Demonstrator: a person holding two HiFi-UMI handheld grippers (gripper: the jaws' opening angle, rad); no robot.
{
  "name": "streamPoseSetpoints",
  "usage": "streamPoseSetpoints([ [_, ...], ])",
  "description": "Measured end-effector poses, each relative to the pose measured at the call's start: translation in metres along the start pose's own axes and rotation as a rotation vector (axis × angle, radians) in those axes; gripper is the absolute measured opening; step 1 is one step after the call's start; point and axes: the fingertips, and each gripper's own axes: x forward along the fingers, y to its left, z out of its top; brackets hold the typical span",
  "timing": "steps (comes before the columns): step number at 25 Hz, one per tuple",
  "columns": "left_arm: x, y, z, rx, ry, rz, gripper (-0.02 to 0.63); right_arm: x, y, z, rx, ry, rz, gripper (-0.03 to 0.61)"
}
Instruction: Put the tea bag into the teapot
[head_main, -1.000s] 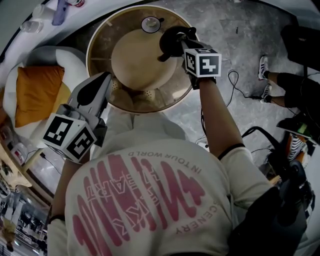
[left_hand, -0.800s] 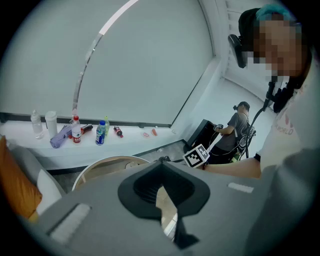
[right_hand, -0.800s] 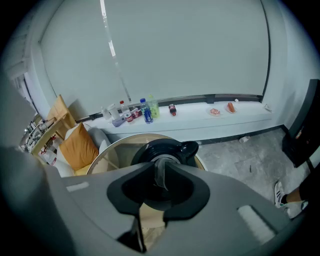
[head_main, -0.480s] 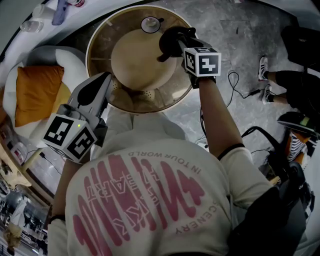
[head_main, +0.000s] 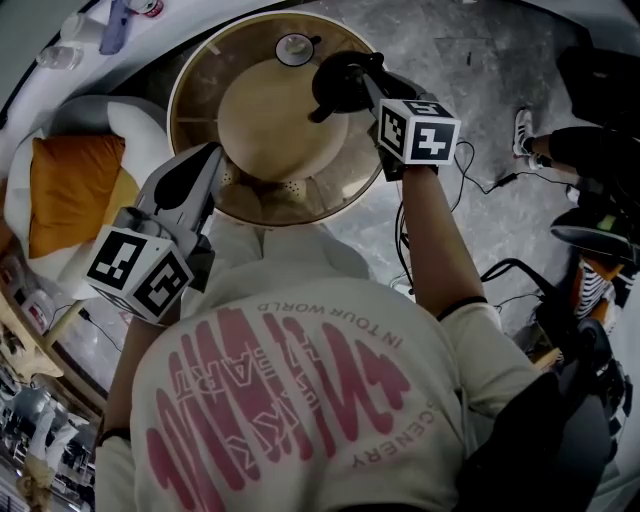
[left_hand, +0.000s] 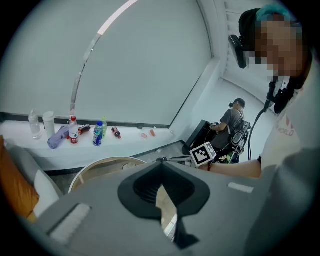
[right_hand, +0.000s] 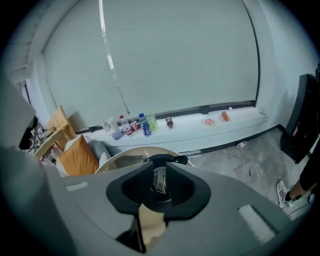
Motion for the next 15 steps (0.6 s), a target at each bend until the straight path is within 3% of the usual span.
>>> streamPoseSetpoints([
  [5, 0.002, -0.008, 0.005, 0.023, 0.000, -0.060, 0.014, -0.010, 0.013, 0.000, -0.030, 0.011, -0.007, 0.006],
  [15, -0.020, -0.010, 0.040, 0.092, -0.072, -0.180, 0.014, -0.067, 0.058, 0.028, 0.003, -0.103, -0.023, 0.006],
])
